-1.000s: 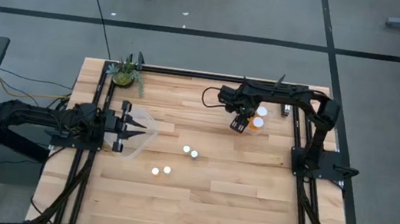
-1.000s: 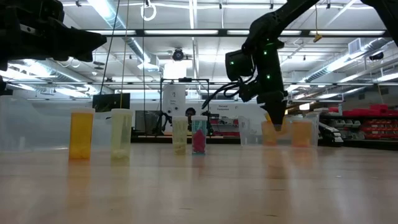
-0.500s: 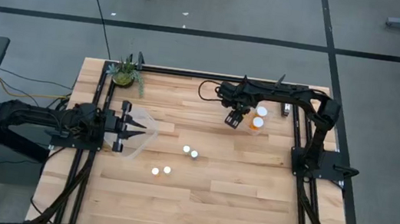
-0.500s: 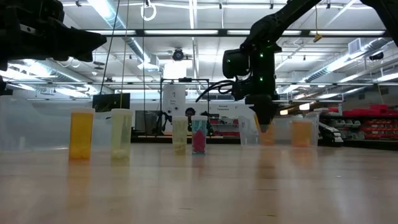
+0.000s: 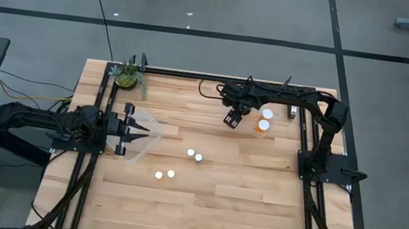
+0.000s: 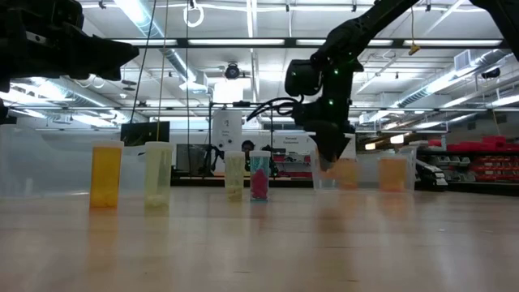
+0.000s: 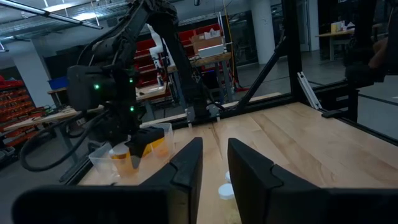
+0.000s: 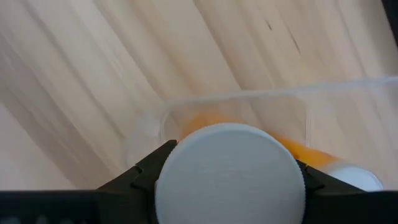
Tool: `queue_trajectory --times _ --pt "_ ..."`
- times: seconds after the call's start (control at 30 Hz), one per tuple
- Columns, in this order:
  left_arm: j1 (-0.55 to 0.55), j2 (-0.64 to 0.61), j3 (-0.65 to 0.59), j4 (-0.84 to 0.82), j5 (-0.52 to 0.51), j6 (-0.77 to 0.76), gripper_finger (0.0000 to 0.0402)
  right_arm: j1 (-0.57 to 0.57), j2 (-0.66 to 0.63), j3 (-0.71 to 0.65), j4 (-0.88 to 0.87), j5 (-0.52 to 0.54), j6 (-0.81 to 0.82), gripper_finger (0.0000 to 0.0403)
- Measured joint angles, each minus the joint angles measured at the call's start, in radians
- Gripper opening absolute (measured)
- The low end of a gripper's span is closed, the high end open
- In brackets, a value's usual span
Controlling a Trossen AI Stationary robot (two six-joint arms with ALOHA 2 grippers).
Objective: Pick and place medicine bottles into bin by pill shape (circle, oval)
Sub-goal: Put the large orange pill bottle into the right transparent bin
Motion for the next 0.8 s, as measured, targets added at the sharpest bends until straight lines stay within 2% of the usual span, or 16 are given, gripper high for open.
queue_trajectory --times 0.37,0.8 --pt "0.000 0.000 0.000 0.000 0.000 0.000 0.0079 0.000 0.000 0.000 0.002 -0.030 0.000 0.0207" --pt "0.000 0.000 0.000 0.000 0.000 0.000 0.0082 0.000 0.000 0.000 -0.008 -0.030 -0.001 0.0229"
